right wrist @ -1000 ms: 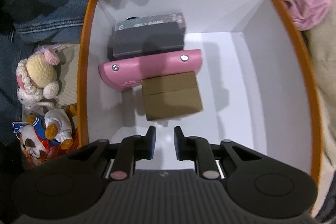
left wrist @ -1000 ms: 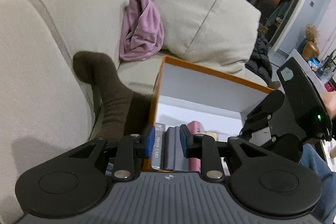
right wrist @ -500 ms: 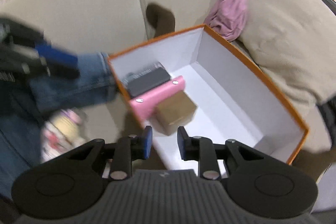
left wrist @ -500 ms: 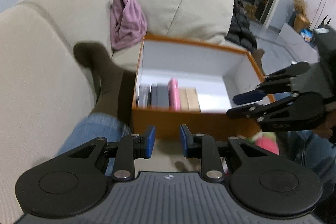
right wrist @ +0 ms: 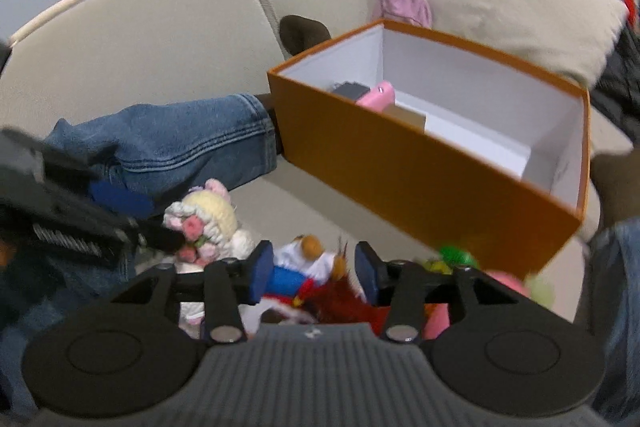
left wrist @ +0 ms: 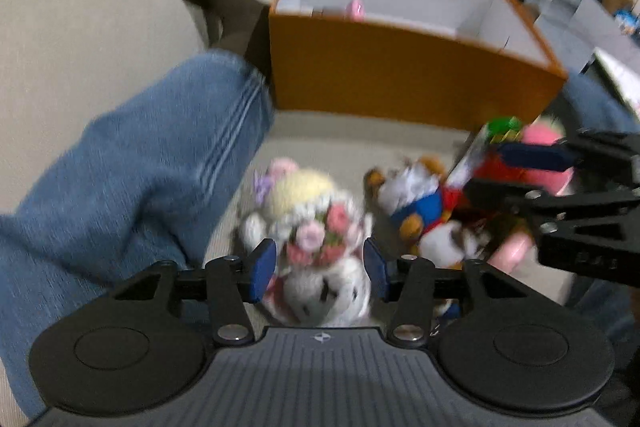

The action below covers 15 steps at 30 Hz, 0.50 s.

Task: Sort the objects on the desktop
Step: 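Grasp the crocheted white bunny with the left tool while the right tool grasps the sailor bear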

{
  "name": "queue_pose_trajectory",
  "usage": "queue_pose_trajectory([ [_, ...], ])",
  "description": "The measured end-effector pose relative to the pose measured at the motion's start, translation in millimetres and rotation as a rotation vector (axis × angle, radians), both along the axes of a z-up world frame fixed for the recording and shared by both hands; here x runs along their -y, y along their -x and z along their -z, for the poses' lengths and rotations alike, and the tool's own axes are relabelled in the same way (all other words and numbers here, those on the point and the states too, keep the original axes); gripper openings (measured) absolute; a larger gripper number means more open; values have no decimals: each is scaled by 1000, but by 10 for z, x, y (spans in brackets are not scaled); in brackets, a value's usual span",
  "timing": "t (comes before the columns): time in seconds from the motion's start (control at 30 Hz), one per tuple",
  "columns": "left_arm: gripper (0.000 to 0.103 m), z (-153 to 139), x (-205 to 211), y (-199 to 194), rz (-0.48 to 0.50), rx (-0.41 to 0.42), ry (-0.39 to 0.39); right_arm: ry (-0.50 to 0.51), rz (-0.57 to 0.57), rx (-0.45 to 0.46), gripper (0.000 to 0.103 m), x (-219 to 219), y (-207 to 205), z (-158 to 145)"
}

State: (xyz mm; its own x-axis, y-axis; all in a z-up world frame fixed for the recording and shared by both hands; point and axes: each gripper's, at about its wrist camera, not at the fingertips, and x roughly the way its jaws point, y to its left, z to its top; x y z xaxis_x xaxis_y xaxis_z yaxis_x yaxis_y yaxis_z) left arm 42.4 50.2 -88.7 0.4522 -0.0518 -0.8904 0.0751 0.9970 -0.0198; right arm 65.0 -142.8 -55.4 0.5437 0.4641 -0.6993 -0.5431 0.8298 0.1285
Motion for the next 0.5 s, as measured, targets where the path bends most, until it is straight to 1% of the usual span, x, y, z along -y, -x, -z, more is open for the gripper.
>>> queue_pose_trajectory([
  [0.07,56,85,23,21,-15,-17,-10,10,25,-10,57,21,46,47],
  [0.17,56,199,42,32,-28,-42,-21,27,44,-19,59,73,91,94],
  [0.2,56,235,34,25,-36,-51,-18,30,51,-20,62,89,104,106],
  [0.27,57,308,5,6,-57,-74,-5,32,55,-21,63,104,136,142],
  [0.37,59,392,-38,-22,-78,-100,59,28,42,-31,65,98,143,165],
  [0.47,62,455,-30,-62,-84,-112,84,30,29,-36,65,77,150,185],
  [0.5,62,486,-38,-76,-88,-123,109,30,26,-39,65,72,151,192],
])
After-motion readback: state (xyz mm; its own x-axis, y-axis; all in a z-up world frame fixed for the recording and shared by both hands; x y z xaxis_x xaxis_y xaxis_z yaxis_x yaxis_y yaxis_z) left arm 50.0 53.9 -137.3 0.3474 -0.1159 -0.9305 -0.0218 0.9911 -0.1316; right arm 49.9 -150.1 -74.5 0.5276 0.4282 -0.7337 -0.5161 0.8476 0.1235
